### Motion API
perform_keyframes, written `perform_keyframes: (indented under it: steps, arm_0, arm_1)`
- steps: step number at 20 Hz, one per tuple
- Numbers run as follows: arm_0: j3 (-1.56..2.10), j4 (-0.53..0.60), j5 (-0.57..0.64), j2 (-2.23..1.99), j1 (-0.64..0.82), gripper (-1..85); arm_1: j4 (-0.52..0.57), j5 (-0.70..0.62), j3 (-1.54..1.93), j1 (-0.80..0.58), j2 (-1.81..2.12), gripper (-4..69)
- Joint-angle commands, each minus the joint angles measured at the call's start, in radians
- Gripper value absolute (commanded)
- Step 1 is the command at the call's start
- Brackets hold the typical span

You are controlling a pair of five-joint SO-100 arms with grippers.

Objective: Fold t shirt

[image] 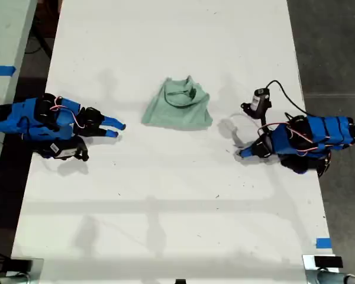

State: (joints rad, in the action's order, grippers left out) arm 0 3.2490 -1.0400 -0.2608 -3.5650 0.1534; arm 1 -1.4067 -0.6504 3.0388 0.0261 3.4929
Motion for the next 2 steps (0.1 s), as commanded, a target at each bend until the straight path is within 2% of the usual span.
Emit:
perform_keyframes:
  steps: [1, 2]
  arm_0:
    - [0.041, 0.020, 0.002, -0.006, -0.008, 15.8]
    - [0.041, 0.020, 0.002, -0.006, -0.008, 15.9]
  arm_1:
    - [0.028, 0.006, 0.051, 0.009, 0.009, 1.0]
    - [0.028, 0.008, 0.051, 0.011, 0.009, 1.0]
